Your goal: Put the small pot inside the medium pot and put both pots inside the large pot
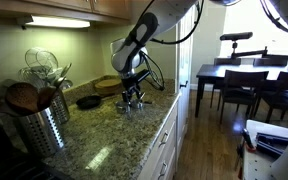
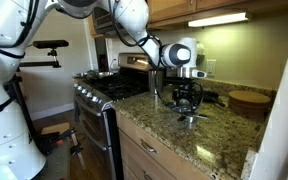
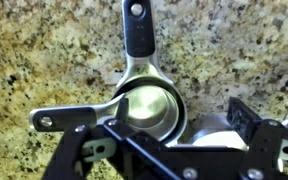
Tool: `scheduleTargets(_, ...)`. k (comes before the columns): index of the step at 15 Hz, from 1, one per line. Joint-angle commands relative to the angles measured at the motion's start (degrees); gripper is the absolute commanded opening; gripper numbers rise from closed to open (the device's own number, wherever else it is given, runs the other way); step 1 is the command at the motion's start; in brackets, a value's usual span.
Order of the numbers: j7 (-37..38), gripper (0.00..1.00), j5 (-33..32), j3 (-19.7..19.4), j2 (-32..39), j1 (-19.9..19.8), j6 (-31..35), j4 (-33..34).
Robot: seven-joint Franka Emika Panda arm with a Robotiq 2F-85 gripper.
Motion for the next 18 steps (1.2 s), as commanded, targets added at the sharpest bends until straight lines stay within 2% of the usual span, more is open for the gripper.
scheduleTargets(1, -1.1, 0.91, 0.0, 0.3, 0.9, -0.2, -1.1, 1.5)
scheduleTargets(3, -1.2, 0.87, 0.0, 0.3, 1.2, -0.2, -1.0, 1.4)
scheduleTargets(4, -1.3, 0.79, 0.0, 0.3, 1.4, -0.3, -1.0, 1.4)
scheduleTargets(5, -1.3, 0.82, -0.1, 0.3, 1.6, -0.3, -0.9, 1.5)
scheduleTargets(8, -1.4, 0.76, -0.1, 0.2, 2.1, -0.3, -0.9, 1.4)
scheduleTargets(9, -1.4, 0.61, -0.1, 0.2, 2.2, -0.3, -0.9, 1.4)
scheduleTargets(10, -1.4, 0.53, -0.1, 0.2, 2.3, -0.3, -0.9, 1.4)
scheduleTargets(15, -1.5, 0.19, -0.1, 0.3, 2.5, -0.2, -0.9, 1.5)
scheduleTargets(17, -1.5, 0.08, -0.2, 0.3, 2.5, -0.2, -1.0, 1.5)
scheduleTargets(18, -1.5, 0.07, -0.2, 0.3, 2.4, -0.2, -1.0, 1.5)
